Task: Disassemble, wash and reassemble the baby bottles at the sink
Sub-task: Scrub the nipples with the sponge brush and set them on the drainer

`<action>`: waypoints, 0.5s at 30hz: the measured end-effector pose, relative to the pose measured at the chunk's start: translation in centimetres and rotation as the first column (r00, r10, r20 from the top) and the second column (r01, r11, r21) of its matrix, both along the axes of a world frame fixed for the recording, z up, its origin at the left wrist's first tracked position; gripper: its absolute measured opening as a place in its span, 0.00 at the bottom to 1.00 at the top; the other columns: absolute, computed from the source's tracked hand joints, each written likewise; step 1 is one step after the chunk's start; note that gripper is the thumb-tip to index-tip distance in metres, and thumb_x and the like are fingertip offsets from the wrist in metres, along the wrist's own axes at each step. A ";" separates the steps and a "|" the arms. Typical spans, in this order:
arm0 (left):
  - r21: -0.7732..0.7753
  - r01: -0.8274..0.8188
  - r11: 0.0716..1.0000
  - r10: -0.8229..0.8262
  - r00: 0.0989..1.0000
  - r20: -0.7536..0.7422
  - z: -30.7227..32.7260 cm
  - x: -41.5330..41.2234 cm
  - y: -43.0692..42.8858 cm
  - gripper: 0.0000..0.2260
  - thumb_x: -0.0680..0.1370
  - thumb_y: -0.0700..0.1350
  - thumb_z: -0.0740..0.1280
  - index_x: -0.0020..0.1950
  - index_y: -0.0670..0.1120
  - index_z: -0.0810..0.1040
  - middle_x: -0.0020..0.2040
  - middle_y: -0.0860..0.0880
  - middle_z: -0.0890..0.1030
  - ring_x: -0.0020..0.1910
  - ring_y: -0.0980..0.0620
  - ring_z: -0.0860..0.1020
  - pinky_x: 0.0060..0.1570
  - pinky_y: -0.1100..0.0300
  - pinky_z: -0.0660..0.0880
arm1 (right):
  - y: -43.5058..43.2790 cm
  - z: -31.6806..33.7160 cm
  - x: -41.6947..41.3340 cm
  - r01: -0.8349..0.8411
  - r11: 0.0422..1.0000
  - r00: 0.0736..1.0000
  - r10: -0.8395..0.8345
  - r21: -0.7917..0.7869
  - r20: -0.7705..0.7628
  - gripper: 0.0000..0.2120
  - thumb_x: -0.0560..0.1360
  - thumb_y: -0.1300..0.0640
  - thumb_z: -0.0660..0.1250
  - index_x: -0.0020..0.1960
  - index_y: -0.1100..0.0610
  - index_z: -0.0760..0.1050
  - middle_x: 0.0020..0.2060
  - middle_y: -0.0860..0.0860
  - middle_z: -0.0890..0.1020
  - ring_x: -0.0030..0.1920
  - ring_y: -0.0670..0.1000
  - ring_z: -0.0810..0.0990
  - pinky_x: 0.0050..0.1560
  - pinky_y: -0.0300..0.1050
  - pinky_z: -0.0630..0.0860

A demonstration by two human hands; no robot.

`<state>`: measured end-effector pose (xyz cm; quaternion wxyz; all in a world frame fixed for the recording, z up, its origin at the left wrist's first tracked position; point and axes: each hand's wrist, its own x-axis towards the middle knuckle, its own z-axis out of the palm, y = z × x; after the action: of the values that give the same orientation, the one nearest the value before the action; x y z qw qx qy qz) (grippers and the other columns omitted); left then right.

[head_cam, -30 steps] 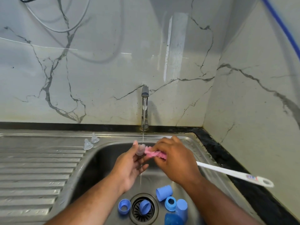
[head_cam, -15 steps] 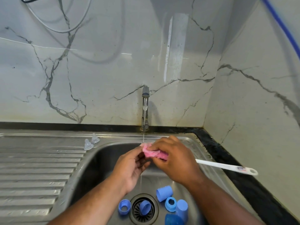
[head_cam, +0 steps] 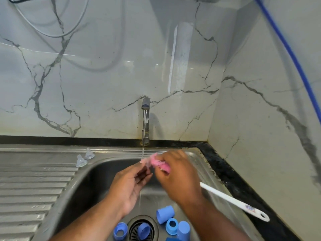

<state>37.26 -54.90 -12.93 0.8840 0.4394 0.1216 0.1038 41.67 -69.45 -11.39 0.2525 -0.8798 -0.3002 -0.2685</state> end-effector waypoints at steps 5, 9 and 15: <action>-0.053 0.054 0.997 -0.054 0.999 0.006 0.2 0.1 0.2 0.11 0.74 0.41 0.69 0.53 0.37 0.84 0.46 0.38 0.85 0.46 0.44 0.82 0.48 0.52 0.81 | 0.6 0.0 -0.3 -0.060 0.998 0.998 0.060 -0.017 0.005 0.11 0.76 0.45 0.67 0.56 0.45 0.80 0.50 0.40 0.81 0.54 0.43 0.73 0.44 0.42 0.75; -0.078 0.061 0.995 -0.062 0.998 0.000 0.1 0.3 0.3 0.12 0.73 0.42 0.70 0.52 0.38 0.87 0.48 0.39 0.84 0.48 0.45 0.80 0.50 0.54 0.81 | 1.0 -0.3 -0.6 0.037 0.999 0.994 -0.041 0.040 0.105 0.09 0.74 0.45 0.65 0.50 0.45 0.80 0.45 0.40 0.81 0.51 0.44 0.74 0.37 0.39 0.73; -0.111 0.083 0.990 -0.083 0.997 0.007 -0.5 0.6 0.4 0.12 0.78 0.40 0.69 0.57 0.35 0.82 0.45 0.40 0.84 0.42 0.47 0.83 0.45 0.57 0.84 | 0.9 -0.3 -0.2 0.167 0.974 0.973 -0.187 0.155 0.131 0.07 0.72 0.49 0.73 0.48 0.48 0.80 0.43 0.42 0.81 0.47 0.46 0.77 0.34 0.42 0.76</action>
<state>37.81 -54.46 -13.42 0.9107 0.3942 0.1078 0.0604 41.52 -68.58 -11.70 0.2675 -0.8609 -0.2179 -0.3739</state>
